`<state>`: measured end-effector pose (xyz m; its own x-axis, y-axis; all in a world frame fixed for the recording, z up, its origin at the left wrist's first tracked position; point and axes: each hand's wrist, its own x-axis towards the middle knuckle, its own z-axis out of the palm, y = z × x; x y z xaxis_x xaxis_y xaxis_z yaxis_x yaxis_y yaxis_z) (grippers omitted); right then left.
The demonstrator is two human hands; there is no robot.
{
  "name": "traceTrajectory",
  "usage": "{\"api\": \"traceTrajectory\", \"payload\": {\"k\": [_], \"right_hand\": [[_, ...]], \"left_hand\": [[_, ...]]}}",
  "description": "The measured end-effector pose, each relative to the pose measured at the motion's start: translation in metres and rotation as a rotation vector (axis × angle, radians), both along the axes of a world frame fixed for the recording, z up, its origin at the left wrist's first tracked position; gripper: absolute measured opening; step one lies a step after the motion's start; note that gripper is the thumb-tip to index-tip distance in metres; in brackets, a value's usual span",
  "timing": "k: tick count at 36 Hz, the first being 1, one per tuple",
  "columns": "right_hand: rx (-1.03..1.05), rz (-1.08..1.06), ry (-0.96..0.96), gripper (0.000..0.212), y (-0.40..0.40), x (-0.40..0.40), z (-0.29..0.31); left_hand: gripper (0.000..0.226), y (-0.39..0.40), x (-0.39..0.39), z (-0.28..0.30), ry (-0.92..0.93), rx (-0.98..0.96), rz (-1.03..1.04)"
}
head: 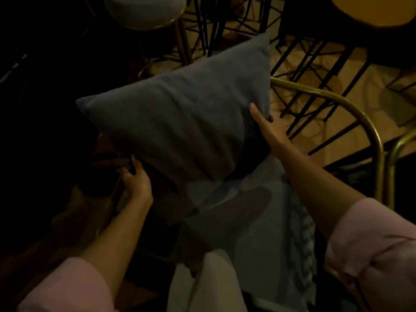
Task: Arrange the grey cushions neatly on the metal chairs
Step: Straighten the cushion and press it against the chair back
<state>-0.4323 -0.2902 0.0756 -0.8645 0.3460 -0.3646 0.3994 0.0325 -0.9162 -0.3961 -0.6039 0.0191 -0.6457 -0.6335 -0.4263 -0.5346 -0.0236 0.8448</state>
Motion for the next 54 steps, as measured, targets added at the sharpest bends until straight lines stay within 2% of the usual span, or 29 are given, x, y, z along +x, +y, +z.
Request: {"api": "traceTrajectory", "payload": {"k": [6,9,11,13,15,18,21,25,33,43,48,52,54], "right_hand": [[-0.094,0.039,0.000,0.083,0.015,0.089,0.003],[-0.084,-0.009,-0.108,0.113,0.026,0.139,-0.010],[-0.070,-0.044,-0.191,0.117,0.033,0.174,-0.024],[-0.067,-0.082,-0.239,0.119,0.037,0.205,-0.037],[-0.071,-0.114,-0.257,0.110,0.041,0.231,-0.051],[-0.073,-0.145,-0.277,0.079,0.041,0.254,-0.070],[-0.088,-0.169,-0.256,0.074,0.039,0.263,-0.086],[-0.074,-0.158,-0.178,0.073,0.040,0.263,-0.101],[0.086,-0.165,-0.089,0.075,0.038,0.261,-0.103],[0.106,-0.214,-0.162,0.079,0.048,0.268,-0.116],[0.064,-0.136,-0.261,0.086,0.052,0.269,-0.129],[0.157,-0.057,-0.291,0.088,0.046,0.269,-0.126],[0.212,-0.035,-0.319,0.093,0.043,0.271,-0.125]], "left_hand": [[0.063,-0.001,0.049,0.008,-0.116,-0.038,-0.168],[0.066,0.010,0.071,0.017,-0.172,-0.123,-0.237],[0.073,0.014,0.082,0.022,-0.229,-0.192,-0.314],[0.080,0.014,0.091,0.018,-0.233,-0.172,-0.430],[0.088,0.012,0.097,0.008,-0.245,-0.144,-0.523],[0.095,0.022,0.108,0.006,-0.255,-0.103,-0.643],[0.093,0.029,0.113,-0.004,-0.252,-0.083,-0.760],[0.101,0.028,0.105,-0.012,-0.268,-0.108,-0.860],[0.100,0.023,0.091,-0.017,-0.222,-0.125,-0.904],[0.100,0.039,0.078,-0.020,-0.146,-0.147,-0.956],[0.112,0.042,0.089,-0.036,-0.276,-0.129,-1.011],[0.118,0.037,0.100,-0.040,-0.389,-0.171,-1.014],[0.132,0.032,0.109,-0.042,-0.469,-0.174,-1.012]]}}
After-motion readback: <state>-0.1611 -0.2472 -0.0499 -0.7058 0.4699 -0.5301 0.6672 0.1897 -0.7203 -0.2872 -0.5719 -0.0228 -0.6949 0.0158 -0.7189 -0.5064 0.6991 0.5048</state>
